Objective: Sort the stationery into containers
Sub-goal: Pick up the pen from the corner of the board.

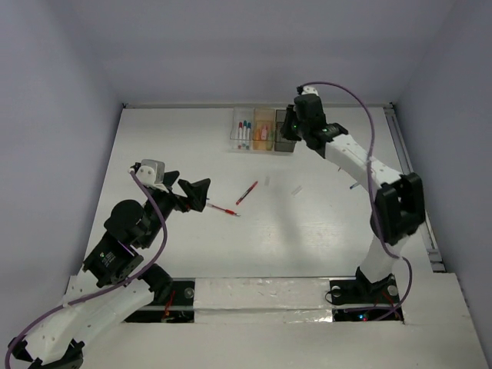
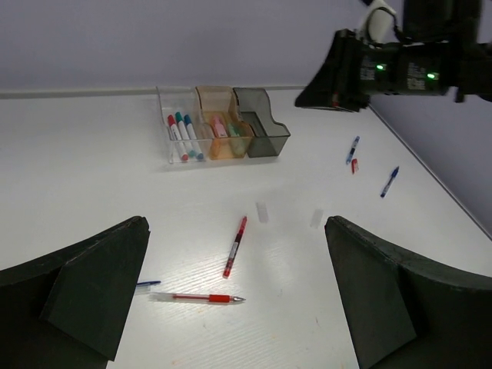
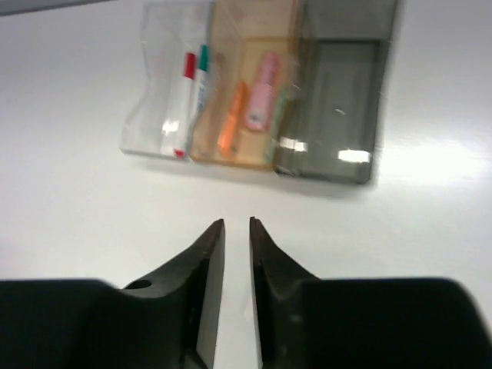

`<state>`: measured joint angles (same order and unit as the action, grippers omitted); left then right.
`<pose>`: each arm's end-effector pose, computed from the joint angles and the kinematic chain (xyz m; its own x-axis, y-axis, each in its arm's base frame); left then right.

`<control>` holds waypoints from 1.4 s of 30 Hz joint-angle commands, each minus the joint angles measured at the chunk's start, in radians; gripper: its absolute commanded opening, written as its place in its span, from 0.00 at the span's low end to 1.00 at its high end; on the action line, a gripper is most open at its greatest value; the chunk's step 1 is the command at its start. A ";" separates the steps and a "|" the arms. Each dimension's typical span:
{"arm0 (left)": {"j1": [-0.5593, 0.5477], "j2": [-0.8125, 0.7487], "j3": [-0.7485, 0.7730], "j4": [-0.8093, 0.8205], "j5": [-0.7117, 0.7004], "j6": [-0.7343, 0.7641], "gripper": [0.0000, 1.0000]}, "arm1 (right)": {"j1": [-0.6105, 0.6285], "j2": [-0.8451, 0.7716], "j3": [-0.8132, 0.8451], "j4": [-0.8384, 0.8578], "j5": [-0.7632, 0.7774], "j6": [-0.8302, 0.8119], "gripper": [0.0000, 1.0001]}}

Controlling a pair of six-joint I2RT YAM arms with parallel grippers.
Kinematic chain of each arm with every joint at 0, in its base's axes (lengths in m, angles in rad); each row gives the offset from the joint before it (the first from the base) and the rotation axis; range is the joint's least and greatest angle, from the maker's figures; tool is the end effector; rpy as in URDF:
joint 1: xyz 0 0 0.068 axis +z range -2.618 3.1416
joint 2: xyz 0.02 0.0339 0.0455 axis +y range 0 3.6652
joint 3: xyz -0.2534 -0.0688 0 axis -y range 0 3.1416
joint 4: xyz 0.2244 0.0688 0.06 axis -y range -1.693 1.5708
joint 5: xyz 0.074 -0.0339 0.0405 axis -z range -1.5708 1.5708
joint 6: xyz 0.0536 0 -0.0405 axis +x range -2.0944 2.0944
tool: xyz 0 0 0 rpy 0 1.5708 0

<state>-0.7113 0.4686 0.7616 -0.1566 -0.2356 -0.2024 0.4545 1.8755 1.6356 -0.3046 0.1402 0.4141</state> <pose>0.0963 -0.0665 0.3673 0.0085 -0.2654 -0.9641 0.4709 0.8516 -0.2302 0.3959 0.1851 0.2944 -0.5578 0.1709 -0.8122 -0.1124 0.9540 0.2779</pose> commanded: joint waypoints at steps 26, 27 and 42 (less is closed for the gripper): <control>0.015 0.007 0.004 0.029 0.117 0.012 0.99 | -0.568 -0.125 -0.324 -0.079 0.035 0.037 0.46; 0.015 0.008 0.004 0.029 0.117 0.014 0.99 | -0.568 -0.107 -0.309 -0.086 0.047 0.034 0.46; 0.015 0.004 0.002 0.034 0.142 0.017 0.99 | -0.637 -0.112 -0.477 -0.079 0.162 0.034 0.44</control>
<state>-0.7044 0.4713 0.7616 -0.1600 -0.1123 -0.1982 -0.1783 1.7432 1.1614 -0.3981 0.2852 0.4664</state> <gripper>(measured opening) 0.989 0.438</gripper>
